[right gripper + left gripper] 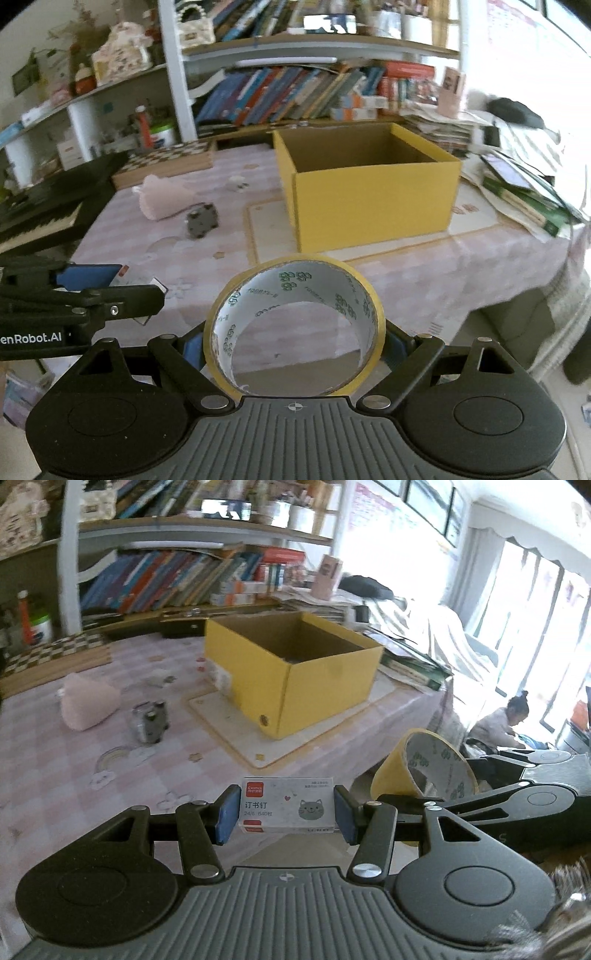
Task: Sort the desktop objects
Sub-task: 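Lift the tape roll and card box toward the yellow box with both tools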
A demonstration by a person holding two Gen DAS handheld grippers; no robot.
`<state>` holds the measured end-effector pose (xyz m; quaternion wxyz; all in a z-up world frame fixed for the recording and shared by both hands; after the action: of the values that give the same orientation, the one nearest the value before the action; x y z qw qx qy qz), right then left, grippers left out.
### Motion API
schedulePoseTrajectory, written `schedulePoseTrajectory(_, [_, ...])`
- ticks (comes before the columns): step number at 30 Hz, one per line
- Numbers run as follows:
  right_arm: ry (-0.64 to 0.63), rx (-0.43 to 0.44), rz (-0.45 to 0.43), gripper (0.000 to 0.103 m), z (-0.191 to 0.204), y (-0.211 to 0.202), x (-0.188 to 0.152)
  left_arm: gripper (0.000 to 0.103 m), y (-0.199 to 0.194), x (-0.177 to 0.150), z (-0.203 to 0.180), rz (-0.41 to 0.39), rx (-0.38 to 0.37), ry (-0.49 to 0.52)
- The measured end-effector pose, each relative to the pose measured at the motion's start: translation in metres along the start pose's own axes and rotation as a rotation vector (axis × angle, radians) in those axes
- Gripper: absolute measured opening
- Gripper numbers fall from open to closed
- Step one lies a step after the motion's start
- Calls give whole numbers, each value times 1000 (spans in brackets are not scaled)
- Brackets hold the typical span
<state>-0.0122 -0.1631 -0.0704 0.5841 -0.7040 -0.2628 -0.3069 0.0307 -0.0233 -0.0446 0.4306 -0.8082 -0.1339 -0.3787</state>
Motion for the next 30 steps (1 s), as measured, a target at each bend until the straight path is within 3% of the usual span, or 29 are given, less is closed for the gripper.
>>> schedulePoseTrajectory(12, [49, -43, 17, 90, -31, 1, -7, 51, 26, 9, -29, 25, -55, 53])
schedulePoseTrajectory(30, [32, -5, 22, 90, -89, 35, 15, 51, 75, 46, -62, 13, -32, 57])
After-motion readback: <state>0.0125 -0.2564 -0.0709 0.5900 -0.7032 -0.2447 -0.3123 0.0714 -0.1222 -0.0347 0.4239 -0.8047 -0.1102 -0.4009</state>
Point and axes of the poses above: each gripper's, at about its wrist camera, not at the fingertips, and y roughly the way its jaws point, z to its left, x to its top, the point moved 7 cm from there along y, roughly the way its jaws point, and after that the axes turned 15 degrees about -y, right-handed, at the moved point
